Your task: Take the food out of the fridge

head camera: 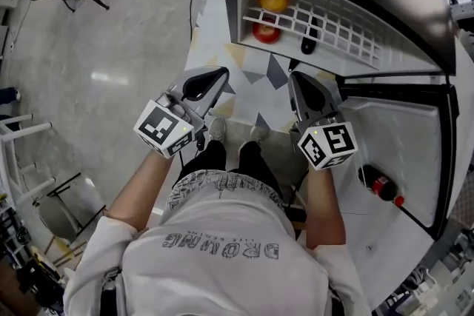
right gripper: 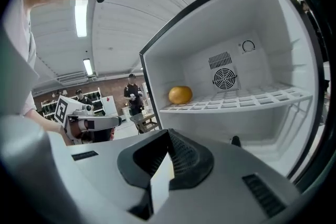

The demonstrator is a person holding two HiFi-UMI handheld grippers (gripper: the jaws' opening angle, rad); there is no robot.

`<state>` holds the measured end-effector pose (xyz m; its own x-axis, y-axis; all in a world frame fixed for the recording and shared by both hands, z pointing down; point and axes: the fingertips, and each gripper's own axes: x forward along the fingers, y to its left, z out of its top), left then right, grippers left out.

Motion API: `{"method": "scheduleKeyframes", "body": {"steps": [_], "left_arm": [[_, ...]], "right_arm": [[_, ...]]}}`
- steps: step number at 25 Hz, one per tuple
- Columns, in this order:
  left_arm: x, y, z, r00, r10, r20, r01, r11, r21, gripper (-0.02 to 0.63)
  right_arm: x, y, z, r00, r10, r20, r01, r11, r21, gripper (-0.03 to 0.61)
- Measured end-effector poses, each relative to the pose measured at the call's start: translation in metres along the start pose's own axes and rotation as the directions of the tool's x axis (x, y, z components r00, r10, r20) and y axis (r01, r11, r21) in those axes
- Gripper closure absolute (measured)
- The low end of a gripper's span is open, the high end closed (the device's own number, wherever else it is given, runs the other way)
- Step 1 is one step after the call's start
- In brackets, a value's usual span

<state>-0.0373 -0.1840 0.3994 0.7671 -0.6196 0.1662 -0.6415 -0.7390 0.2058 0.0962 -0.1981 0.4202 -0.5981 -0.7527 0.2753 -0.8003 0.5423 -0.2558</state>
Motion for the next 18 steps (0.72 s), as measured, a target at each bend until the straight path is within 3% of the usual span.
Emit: {"method": "scheduleKeyframes", "body": {"steps": [18], "left_arm": [[0.013, 0.027, -0.02, 0.991, 0.13, -0.005, -0.131, 0.991, -0.03, 0.606]], "right_arm": [[0.077, -0.044, -0.024, 0.996, 0.041, -0.079, -0.046, 0.997, -0.061, 0.575]]}}
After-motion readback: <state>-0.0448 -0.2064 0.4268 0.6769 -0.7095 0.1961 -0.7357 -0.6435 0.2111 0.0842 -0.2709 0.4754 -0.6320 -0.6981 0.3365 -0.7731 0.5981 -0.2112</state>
